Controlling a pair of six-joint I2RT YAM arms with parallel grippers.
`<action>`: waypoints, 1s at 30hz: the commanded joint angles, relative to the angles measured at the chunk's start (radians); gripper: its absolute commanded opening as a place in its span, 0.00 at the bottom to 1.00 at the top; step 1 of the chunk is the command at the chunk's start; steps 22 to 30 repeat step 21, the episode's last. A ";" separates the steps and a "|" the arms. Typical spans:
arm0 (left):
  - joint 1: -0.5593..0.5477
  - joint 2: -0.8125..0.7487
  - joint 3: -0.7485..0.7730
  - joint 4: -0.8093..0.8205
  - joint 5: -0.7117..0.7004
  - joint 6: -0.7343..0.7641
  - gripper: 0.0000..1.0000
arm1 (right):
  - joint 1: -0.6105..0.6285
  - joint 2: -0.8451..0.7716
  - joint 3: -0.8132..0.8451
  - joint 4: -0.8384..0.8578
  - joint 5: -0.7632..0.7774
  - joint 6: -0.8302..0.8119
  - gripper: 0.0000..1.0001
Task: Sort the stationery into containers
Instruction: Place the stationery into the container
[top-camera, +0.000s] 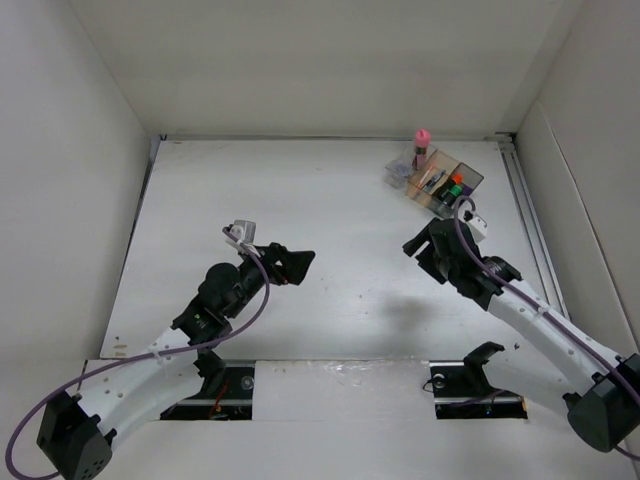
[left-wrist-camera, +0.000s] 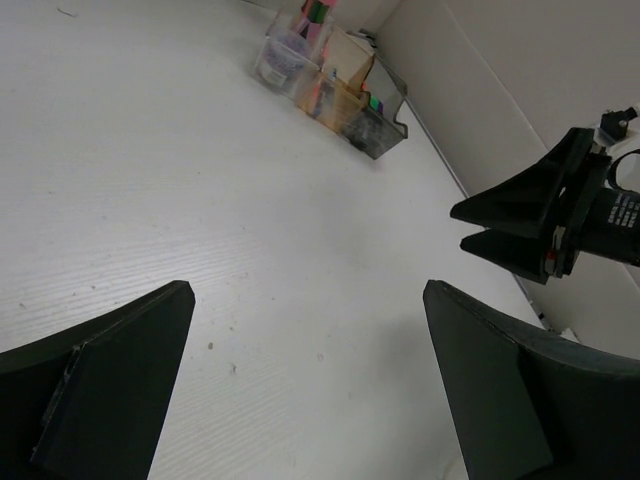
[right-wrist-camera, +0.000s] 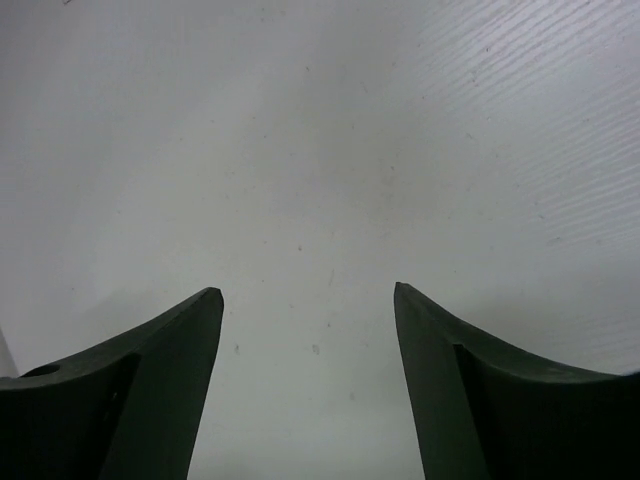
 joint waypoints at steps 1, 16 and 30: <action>0.009 -0.002 -0.006 0.008 -0.038 0.055 1.00 | 0.023 0.003 0.060 -0.001 0.082 0.025 0.76; 0.009 0.156 0.012 0.163 0.075 0.067 1.00 | 0.013 -0.107 -0.052 0.119 0.128 -0.016 0.82; 0.009 0.193 0.038 0.165 0.075 0.067 1.00 | -0.008 -0.107 -0.070 0.151 0.094 -0.025 0.85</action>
